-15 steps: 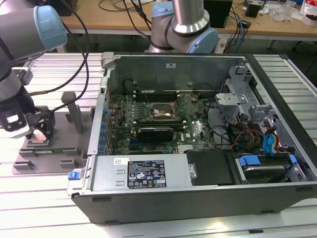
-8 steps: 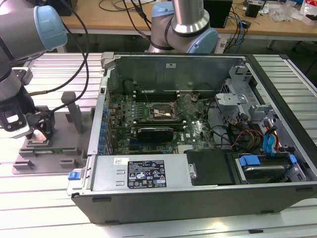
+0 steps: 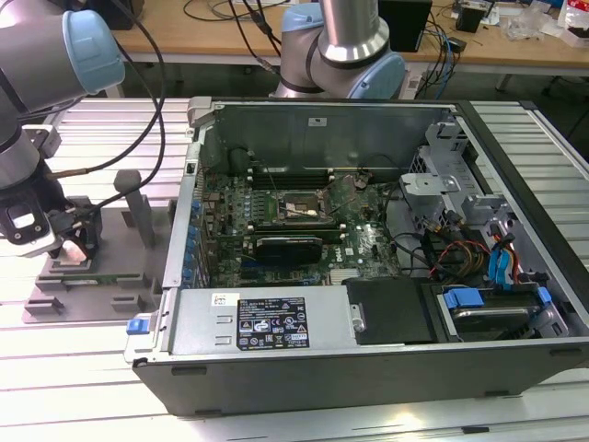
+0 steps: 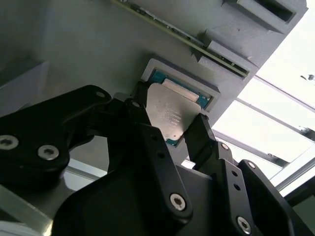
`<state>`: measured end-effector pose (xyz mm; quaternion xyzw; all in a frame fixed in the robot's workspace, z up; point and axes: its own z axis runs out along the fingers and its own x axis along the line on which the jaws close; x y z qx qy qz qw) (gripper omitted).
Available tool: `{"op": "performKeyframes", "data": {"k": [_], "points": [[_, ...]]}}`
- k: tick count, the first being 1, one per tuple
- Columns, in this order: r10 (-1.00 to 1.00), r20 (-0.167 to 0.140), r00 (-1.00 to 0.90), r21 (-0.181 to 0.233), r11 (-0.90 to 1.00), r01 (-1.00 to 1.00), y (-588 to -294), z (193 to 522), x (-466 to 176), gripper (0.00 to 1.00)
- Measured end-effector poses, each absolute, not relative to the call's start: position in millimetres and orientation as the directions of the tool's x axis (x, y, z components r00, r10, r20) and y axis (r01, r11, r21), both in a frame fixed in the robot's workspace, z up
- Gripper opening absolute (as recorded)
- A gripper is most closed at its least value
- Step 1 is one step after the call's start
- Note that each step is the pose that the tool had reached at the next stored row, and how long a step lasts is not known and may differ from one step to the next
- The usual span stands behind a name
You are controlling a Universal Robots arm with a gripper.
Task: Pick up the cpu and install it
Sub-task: 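Pick up the cpu and move it towards the insertion slot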
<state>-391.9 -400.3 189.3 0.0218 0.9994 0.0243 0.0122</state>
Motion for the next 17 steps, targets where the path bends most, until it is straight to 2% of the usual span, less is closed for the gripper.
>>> {"op": "performKeyframes", "data": {"k": [17], "points": [[0.044,-0.023,-0.999,0.049,0.998,0.043,-400,207,-392,0.55]]}}
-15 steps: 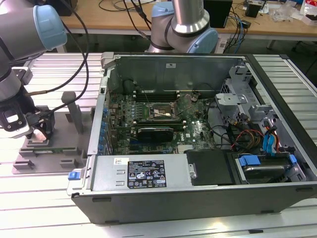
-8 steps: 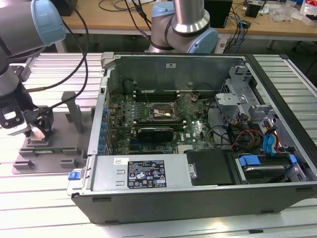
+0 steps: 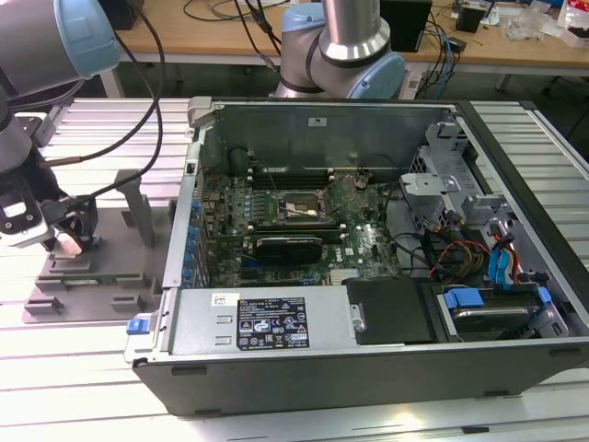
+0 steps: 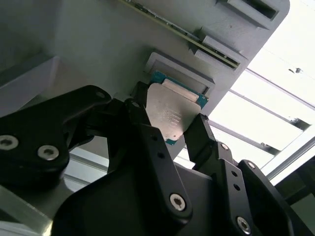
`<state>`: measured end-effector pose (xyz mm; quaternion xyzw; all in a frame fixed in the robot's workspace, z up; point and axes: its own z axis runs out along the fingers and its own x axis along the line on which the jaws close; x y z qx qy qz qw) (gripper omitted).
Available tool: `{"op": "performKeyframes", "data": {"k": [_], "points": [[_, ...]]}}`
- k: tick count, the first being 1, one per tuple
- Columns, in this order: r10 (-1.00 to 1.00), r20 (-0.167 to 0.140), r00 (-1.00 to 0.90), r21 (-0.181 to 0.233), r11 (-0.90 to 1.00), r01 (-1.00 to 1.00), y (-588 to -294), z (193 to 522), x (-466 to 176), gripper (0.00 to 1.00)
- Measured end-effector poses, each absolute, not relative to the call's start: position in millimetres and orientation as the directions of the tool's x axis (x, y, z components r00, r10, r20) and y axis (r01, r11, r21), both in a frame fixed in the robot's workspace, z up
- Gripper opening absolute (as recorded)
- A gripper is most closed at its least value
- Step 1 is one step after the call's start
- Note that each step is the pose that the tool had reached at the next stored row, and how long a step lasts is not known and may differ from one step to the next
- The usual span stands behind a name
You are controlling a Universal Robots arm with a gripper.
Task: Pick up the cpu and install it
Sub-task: 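Pick up the cpu and move it towards the insertion slot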
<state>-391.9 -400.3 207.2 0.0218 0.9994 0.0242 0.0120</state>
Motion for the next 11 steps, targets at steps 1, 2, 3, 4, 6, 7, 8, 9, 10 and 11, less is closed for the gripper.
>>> {"op": "performKeyframes", "data": {"k": [1,2,3,4,6,7,8,9,10,11], "points": [[0.044,-0.023,-0.999,0.049,0.998,0.043,-400.3,207.2,-391.9,0.55],[0.044,-0.023,-0.999,0.049,0.998,0.043,-400.3,207.3,-391.9,0.55],[0.044,-0.023,-0.999,0.049,0.998,0.043,-400.3,207.3,-391.9,0.55],[0.044,-0.023,-0.999,0.049,0.998,0.043,-400.3,207.4,-391.9,0.55],[0.044,-0.023,-0.999,0.049,0.998,0.043,-400.3,208.7,-391.9,0.55],[0.044,-0.023,-0.999,0.049,0.998,0.043,-400.3,210.1,-391.9,0.55],[0.044,-0.023,-0.999,0.049,0.998,0.043,-400.3,210.9,-391.9,0.55],[0.044,-0.023,-0.999,0.049,0.998,0.043,-400.3,211.5,-391.9,0.55],[0.044,-0.023,-0.999,0.049,0.998,0.043,-400.3,212.2,-391.9,0.55],[0.044,-0.023,-0.999,0.049,0.998,0.043,-400.3,213.8,-391.9,0.55]]}}
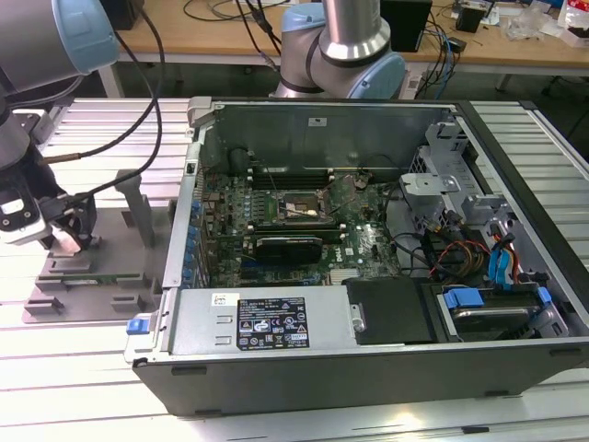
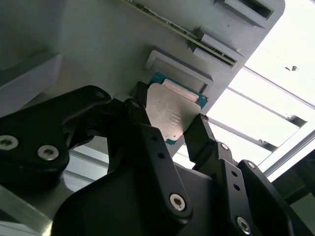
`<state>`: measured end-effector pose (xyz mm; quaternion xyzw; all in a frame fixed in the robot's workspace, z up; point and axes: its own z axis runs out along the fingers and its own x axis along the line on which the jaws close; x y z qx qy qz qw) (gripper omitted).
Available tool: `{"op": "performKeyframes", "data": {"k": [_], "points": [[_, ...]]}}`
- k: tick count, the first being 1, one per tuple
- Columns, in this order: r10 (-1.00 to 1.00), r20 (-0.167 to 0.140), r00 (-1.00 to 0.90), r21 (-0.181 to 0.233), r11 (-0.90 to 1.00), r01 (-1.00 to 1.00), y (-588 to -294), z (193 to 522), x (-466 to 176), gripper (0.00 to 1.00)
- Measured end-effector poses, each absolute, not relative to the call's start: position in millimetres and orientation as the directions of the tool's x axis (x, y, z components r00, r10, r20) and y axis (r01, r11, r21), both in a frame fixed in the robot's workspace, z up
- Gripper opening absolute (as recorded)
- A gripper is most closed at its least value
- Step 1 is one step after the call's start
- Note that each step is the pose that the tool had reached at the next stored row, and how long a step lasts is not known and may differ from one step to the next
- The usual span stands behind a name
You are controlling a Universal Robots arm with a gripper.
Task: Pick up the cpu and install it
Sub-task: 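Pick up the cpu and move it towards the insertion slot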
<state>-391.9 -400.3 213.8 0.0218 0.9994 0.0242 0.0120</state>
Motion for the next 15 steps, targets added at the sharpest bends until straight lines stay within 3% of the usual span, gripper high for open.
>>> {"op": "performKeyframes", "data": {"k": [15], "points": [[0.044,-0.023,-0.999,0.049,0.998,0.043,-400,233,-392,0.55]]}}
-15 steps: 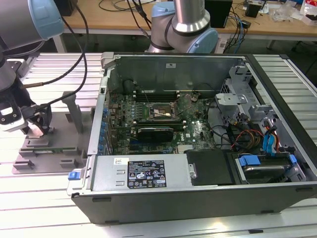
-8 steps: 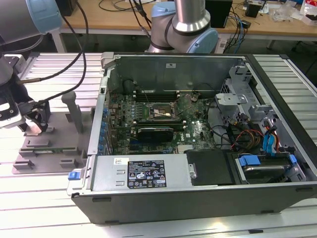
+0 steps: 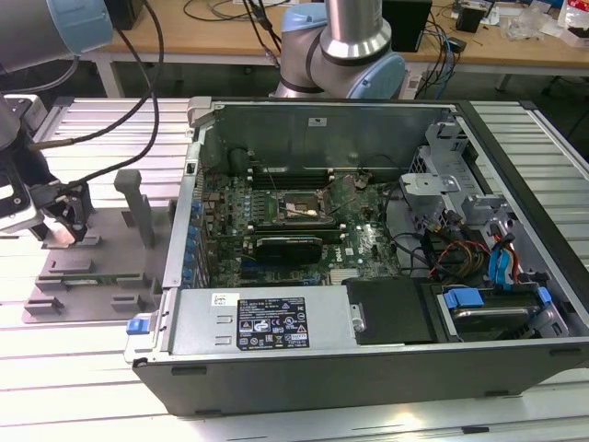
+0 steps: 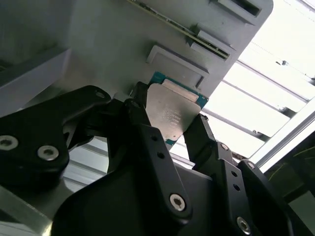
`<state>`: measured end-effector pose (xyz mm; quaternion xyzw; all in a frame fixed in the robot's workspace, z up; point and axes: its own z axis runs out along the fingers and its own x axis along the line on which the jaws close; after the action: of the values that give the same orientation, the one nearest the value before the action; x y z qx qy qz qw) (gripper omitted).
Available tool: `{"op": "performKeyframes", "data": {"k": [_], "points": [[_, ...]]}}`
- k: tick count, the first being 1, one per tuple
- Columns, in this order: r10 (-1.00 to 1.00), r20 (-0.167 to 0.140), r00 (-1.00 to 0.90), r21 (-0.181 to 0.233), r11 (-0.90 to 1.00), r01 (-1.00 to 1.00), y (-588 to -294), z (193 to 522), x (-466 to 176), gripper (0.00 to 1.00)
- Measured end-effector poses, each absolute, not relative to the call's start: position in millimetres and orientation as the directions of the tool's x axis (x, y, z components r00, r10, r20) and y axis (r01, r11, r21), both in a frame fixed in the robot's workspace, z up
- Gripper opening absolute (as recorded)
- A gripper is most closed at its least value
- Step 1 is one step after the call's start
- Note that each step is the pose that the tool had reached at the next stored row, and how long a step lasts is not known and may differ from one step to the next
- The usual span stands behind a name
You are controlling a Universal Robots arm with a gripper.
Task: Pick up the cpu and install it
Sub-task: 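Pick up the cpu and move it towards the insertion slot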
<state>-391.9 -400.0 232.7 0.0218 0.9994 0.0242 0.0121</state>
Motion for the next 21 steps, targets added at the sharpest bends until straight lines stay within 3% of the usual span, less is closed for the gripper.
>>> {"op": "performKeyframes", "data": {"k": [21], "points": [[0.044,-0.025,-0.999,0.049,0.998,0.043,-399,257,-392,0.55]]}}
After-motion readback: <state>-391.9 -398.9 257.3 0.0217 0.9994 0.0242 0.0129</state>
